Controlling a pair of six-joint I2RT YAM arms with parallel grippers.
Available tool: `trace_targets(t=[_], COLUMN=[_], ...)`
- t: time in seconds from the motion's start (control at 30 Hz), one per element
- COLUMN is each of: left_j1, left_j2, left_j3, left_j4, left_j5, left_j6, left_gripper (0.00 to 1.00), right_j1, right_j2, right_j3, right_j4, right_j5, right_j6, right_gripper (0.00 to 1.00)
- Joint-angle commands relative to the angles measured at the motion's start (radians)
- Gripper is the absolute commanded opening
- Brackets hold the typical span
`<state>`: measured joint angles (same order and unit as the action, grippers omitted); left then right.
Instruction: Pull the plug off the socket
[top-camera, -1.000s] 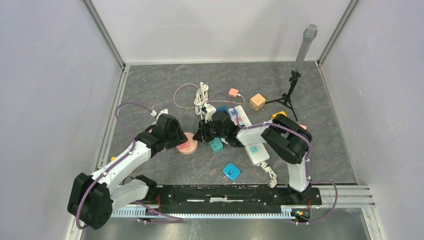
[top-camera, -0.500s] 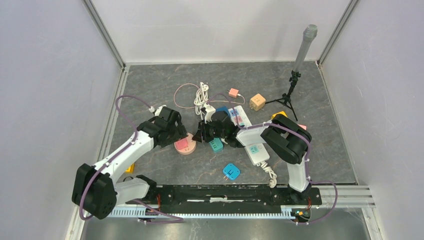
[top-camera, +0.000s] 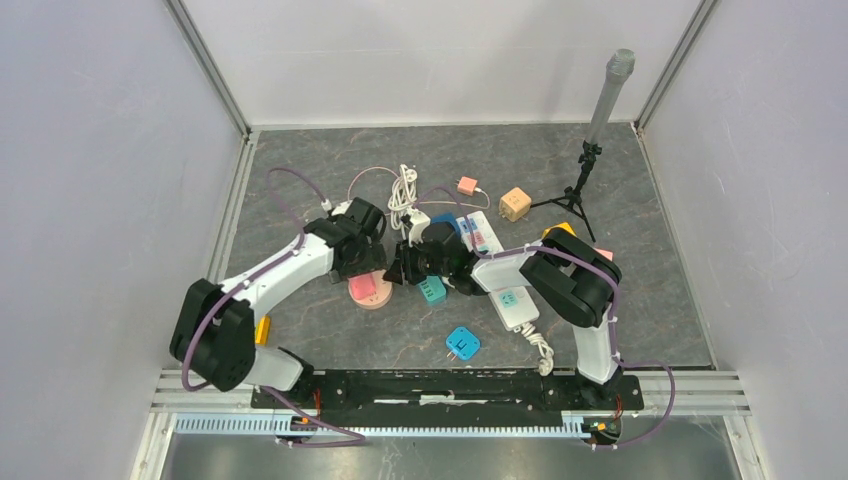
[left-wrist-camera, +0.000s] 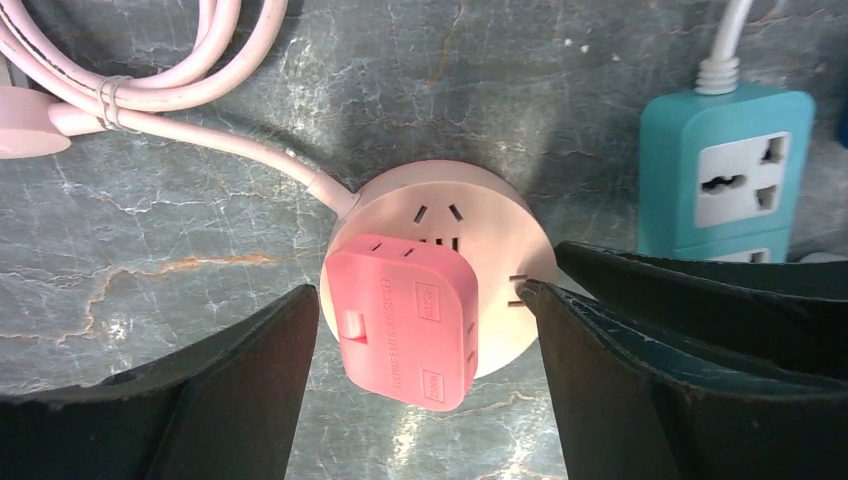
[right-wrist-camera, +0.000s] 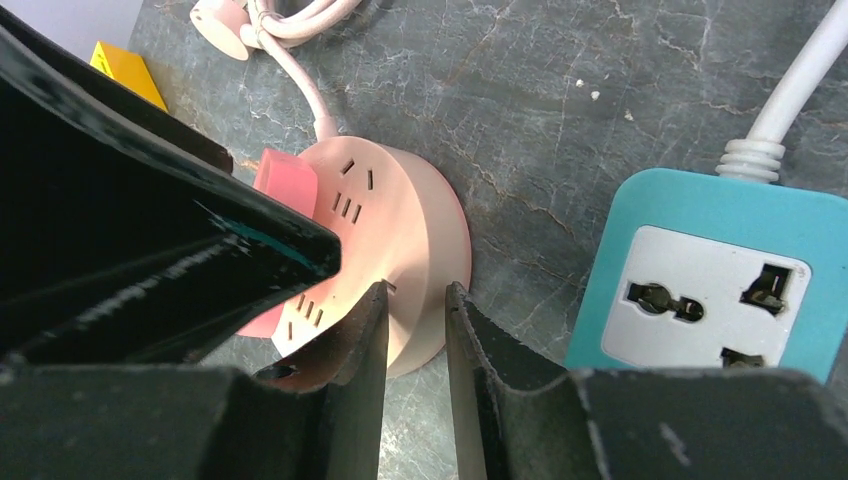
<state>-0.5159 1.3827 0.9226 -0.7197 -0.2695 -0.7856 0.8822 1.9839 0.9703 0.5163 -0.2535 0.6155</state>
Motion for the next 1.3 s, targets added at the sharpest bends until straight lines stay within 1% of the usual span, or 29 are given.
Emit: trace_targets(t=[0.0, 0.07, 0.13, 0.23, 0.3, 0.43, 0.63, 0.77, 0.8, 0.87, 0.93, 1.03, 1.07, 1.1, 1.27], left_j1=[-0.026, -0.027, -0.028, -0.027, -0.028, -0.026, -0.017, -0.006, -0.006, -0.006, -0.005, -0.001, 0.000, 0.003, 0.016], left_j2=[0.045, 0.055, 0.056, 0.014, -0.023, -0.092, -0.168, -0.208, -0.211, -0.218, -0.222, -0.200, -0.184, -0.162, -0.121], left_j3=[0.051, 0.051, 0.044, 0.003, -0.020, -0.044, -0.090, -0.121, -0.121, -0.122, -0.128, -0.119, -0.111, -0.101, -0.089], left_j4=[-0.078, -0.089, -0.101, -0.085, -0.091, -0.117, -0.210, -0.219, -0.218, -0.175, -0.104, -0.020, -0.011, -0.011, -0.012], left_j5=[-0.090, -0.092, -0.096, -0.078, -0.089, -0.081, -0.114, -0.123, -0.120, -0.082, -0.024, 0.046, 0.047, 0.045, 0.018], left_j6=[0.020, 0.023, 0.026, 0.038, 0.043, 0.035, -0.054, -0.081, -0.081, -0.063, -0.040, -0.020, -0.019, -0.016, -0.017], left_gripper=[0.84, 0.81, 0.74, 0.63, 0.60, 0.59, 0.61, 0.61, 0.62, 0.71, 0.76, 0.78, 0.78, 0.75, 0.57], right_j1=[0.000, 0.000, 0.000, 0.000, 0.000, 0.000, 0.003, 0.005, 0.005, 0.006, 0.006, 0.009, 0.010, 0.011, 0.015], right_j2=[0.065, 0.070, 0.072, 0.059, 0.059, 0.069, 0.080, 0.085, 0.084, 0.081, 0.077, 0.071, 0.072, 0.069, 0.063], right_j3=[-0.007, -0.005, -0.006, -0.018, -0.014, -0.001, 0.001, 0.001, 0.001, -0.002, -0.002, -0.001, 0.000, 0.000, 0.001], right_j4=[-0.115, -0.120, -0.127, -0.124, -0.131, -0.131, -0.137, -0.132, -0.130, -0.120, -0.102, -0.085, -0.084, -0.084, -0.086], right_j5=[0.040, 0.045, 0.057, 0.083, 0.087, 0.060, 0.071, 0.068, 0.069, 0.064, 0.053, 0.035, 0.030, 0.028, 0.022], right_j6=[-0.016, -0.014, -0.010, -0.008, -0.017, -0.016, -0.010, -0.008, -0.011, -0.011, -0.022, -0.038, -0.041, -0.045, -0.068], right_gripper=[0.32, 0.32, 0.31, 0.29, 0.29, 0.29, 0.29, 0.28, 0.28, 0.29, 0.29, 0.29, 0.30, 0.30, 0.32])
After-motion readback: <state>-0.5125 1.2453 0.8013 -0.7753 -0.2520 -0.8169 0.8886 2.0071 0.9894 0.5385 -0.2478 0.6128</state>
